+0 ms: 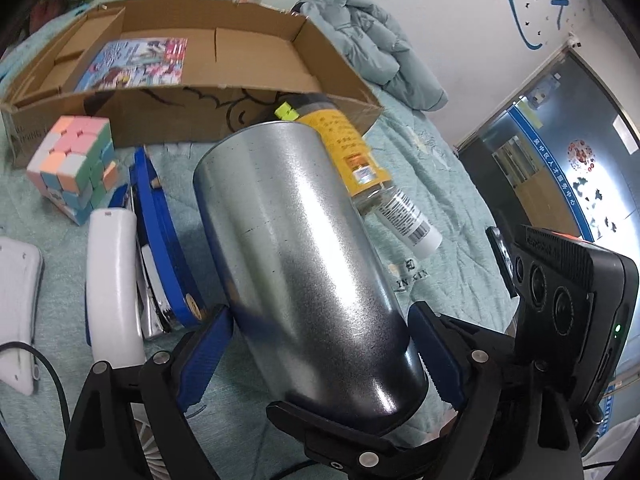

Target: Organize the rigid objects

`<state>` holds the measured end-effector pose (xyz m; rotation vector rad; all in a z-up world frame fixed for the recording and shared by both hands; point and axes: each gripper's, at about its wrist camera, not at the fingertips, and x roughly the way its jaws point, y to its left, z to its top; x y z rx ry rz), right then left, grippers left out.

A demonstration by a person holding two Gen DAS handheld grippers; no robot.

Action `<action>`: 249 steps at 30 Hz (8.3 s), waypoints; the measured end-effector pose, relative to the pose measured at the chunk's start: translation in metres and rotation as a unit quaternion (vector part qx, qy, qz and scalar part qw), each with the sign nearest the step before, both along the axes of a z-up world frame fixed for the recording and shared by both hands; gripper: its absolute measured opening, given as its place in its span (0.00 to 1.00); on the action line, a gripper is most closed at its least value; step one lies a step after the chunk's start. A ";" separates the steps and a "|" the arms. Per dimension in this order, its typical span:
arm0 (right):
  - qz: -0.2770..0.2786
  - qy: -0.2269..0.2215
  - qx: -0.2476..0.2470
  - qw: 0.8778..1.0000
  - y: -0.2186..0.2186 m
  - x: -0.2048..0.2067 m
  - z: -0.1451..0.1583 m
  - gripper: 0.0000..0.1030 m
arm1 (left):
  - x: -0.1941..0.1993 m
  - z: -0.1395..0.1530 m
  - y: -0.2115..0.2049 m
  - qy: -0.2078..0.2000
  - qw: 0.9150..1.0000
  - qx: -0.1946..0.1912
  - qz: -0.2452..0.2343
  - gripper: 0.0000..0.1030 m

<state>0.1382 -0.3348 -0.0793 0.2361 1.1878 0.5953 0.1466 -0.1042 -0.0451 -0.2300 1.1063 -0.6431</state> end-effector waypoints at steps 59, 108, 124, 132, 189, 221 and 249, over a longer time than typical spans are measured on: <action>-0.004 0.007 -0.007 1.000 0.038 0.221 0.026 0.83 | 0.276 0.050 0.009 -0.015 1.000 0.002 -0.013 0.85; -0.109 -0.058 -0.044 0.991 -0.073 0.096 0.013 0.82 | 0.053 0.072 0.044 -0.156 0.973 0.045 0.164 1.00; -0.081 -0.051 0.008 0.995 -0.080 0.092 0.019 0.71 | 0.124 0.033 -0.037 0.020 1.000 -0.015 -0.013 0.99; -0.044 -0.015 0.016 0.999 -0.069 0.099 0.002 0.68 | 0.152 0.005 -0.066 0.077 0.996 -0.018 -0.036 0.94; -0.067 -0.186 -0.031 0.980 -0.050 0.079 0.085 0.74 | 0.112 0.121 -0.040 -0.092 0.995 -0.045 0.001 0.73; -0.038 -0.119 -0.023 0.992 -0.056 0.185 0.062 0.74 | 0.241 0.082 -0.074 -0.018 0.999 -0.018 0.033 0.73; -0.099 -0.077 -0.050 0.991 -0.068 0.173 0.047 0.78 | 0.146 0.132 -0.031 -0.233 0.960 0.102 0.117 1.00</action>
